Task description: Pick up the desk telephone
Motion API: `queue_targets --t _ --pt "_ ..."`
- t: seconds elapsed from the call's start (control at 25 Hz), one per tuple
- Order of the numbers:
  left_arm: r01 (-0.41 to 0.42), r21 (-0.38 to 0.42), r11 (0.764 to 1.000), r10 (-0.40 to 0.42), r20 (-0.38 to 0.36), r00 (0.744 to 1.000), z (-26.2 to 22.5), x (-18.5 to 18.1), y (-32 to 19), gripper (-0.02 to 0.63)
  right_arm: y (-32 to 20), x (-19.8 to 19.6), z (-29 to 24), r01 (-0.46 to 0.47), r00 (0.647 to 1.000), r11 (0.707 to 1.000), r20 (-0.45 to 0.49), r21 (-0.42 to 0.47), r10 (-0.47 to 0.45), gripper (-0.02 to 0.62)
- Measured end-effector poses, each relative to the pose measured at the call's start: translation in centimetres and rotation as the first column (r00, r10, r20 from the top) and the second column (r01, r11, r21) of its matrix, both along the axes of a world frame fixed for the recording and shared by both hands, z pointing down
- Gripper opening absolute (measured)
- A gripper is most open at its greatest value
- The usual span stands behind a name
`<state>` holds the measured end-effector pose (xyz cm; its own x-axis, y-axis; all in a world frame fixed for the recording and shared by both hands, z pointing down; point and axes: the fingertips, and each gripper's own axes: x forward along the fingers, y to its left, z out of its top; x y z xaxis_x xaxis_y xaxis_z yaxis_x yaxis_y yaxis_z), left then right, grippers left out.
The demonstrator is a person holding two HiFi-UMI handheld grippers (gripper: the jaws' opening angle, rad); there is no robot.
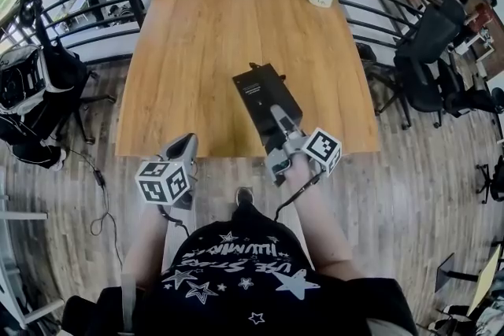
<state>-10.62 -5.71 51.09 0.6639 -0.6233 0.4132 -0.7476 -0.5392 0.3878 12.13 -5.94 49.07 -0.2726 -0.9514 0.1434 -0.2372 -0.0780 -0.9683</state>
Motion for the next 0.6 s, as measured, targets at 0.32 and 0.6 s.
queue_targets --t 0.32,0.6 --pt "-0.007 0.009 1.0 0.007 -0.002 1.0 -0.6 -0.9 2.1 0.002 2.2 -1.1 -0.4 0.009 1.0 1.0 -0.01 0.026 -0.009 0.187" --pt "-0.02 0.003 1.0 0.02 -0.002 1.0 -0.6 -1.8 4.1 0.002 4.6 -2.3 -0.6 0.01 1.0 1.0 -0.007 0.019 -0.01 0.187"
